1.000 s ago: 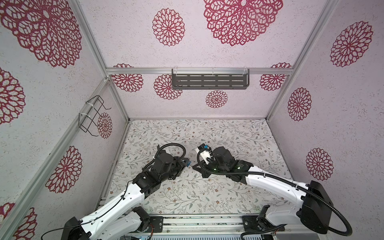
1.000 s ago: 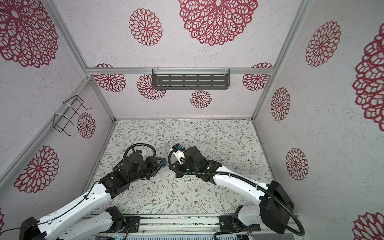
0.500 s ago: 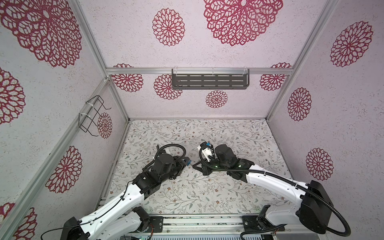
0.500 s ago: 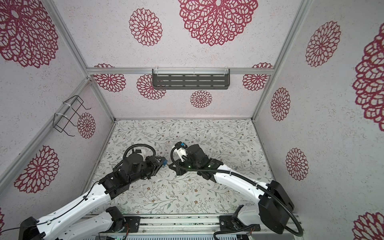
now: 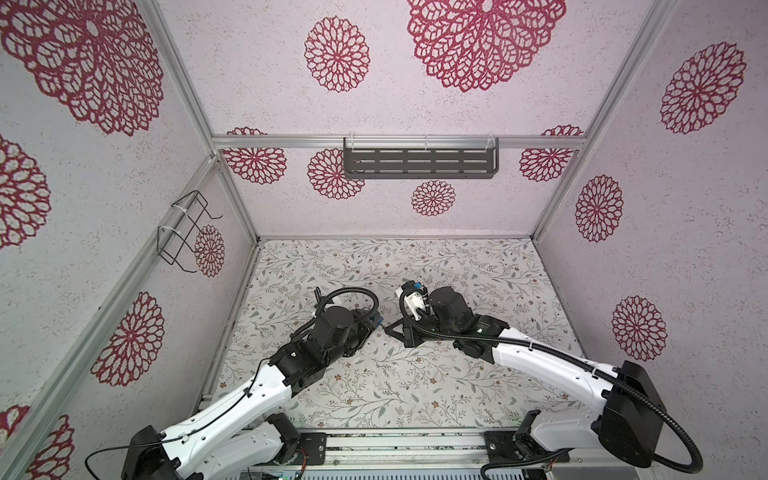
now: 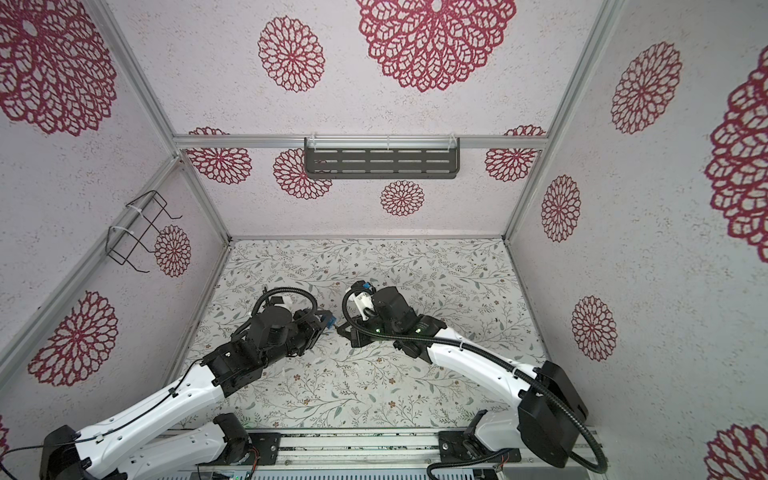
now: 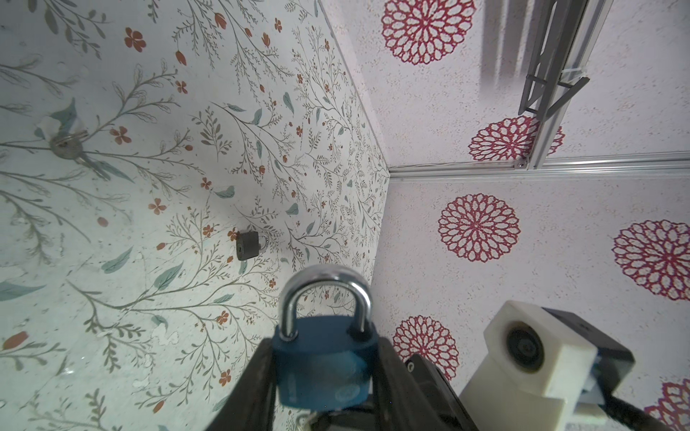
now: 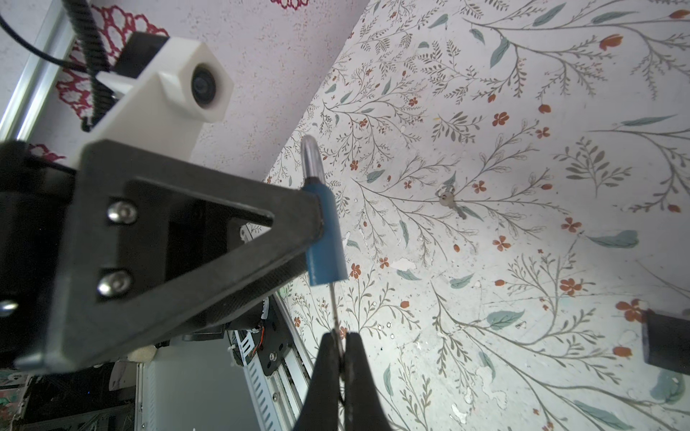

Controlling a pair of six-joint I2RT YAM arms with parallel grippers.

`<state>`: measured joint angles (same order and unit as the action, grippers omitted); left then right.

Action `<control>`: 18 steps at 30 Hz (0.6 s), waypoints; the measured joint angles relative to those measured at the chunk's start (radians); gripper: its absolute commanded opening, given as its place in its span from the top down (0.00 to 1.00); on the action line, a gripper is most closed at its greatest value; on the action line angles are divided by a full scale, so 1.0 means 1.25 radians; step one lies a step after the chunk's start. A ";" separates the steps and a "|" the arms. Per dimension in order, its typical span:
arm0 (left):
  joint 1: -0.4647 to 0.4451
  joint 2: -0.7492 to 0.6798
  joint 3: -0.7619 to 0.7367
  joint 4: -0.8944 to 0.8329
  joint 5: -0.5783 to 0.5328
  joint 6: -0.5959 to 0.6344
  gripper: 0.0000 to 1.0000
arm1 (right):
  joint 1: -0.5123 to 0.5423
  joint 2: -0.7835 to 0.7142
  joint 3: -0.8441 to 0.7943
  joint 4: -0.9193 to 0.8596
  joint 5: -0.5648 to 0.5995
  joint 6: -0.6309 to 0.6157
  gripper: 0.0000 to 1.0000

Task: Unlock with the key

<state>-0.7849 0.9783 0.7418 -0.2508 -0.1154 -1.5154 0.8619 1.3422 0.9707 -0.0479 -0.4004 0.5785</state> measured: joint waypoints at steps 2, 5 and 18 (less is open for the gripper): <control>-0.005 0.002 0.001 -0.002 -0.010 0.000 1.00 | 0.001 0.004 0.005 -0.005 0.000 0.001 1.00; -0.016 0.012 0.012 -0.008 -0.028 0.001 1.00 | 0.001 0.005 0.006 -0.006 0.002 0.008 1.00; -0.049 -0.009 0.027 -0.054 -0.089 0.007 1.00 | 0.023 0.003 0.016 -0.004 0.028 0.029 1.00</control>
<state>-0.8463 0.9665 0.7750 -0.3180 -0.2268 -1.5070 0.8909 1.3460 0.9913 -0.0528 -0.3649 0.6151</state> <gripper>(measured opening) 0.394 0.043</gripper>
